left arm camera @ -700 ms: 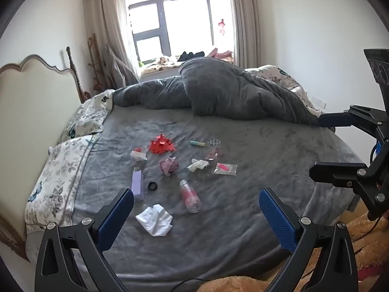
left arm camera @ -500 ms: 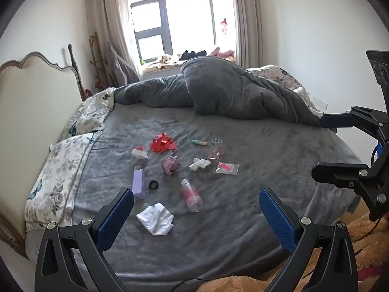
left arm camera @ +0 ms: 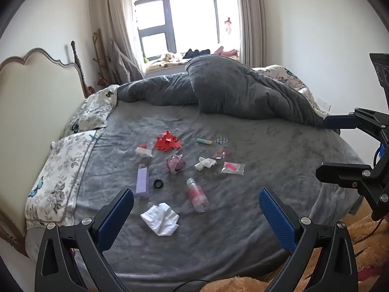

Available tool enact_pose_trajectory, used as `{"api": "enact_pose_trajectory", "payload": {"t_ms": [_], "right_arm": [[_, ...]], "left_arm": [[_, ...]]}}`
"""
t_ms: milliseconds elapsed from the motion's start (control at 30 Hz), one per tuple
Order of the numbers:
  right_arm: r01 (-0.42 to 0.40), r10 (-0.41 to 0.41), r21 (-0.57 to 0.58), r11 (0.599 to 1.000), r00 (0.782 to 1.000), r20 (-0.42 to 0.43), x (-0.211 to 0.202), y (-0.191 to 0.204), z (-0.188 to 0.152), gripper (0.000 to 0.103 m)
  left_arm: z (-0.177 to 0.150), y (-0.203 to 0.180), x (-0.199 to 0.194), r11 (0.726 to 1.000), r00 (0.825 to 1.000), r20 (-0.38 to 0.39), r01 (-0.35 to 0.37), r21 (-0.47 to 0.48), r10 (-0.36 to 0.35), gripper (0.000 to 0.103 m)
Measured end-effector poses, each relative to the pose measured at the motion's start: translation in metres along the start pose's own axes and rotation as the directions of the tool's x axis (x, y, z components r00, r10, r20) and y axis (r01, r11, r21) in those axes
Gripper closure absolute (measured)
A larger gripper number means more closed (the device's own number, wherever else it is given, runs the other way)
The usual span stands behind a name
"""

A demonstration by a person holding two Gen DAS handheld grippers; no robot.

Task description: Collect trash

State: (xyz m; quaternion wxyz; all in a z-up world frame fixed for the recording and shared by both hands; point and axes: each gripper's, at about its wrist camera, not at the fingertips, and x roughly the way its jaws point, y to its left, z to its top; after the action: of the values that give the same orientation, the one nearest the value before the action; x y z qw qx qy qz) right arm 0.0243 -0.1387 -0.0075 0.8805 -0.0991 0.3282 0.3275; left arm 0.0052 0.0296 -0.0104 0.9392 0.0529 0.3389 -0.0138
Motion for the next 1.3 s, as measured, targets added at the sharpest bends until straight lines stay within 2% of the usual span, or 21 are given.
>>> {"api": "enact_pose_trajectory", "payload": {"t_ms": [400,933,1300], "right_arm": [[-0.001,0.001,0.002,1.000,1.000,-0.005,0.003,0.000,0.003,0.000],[-0.004,0.004,0.001,1.000,1.000,-0.006,0.004,0.001,0.006,0.000],[0.003,-0.003,0.029,1.000,1.000,-0.010,0.014,-0.004,0.000,0.000]], "left_arm": [[0.001,0.011,0.003,1.000,1.000,0.005,0.010,0.003,-0.010,0.000],[-0.003,-0.001,-0.001,1.000,1.000,0.005,-0.007,0.007,0.007,0.000],[-0.007,0.002,0.004,0.999,1.000,-0.019,-0.021,-0.025,0.021,0.000]]}}
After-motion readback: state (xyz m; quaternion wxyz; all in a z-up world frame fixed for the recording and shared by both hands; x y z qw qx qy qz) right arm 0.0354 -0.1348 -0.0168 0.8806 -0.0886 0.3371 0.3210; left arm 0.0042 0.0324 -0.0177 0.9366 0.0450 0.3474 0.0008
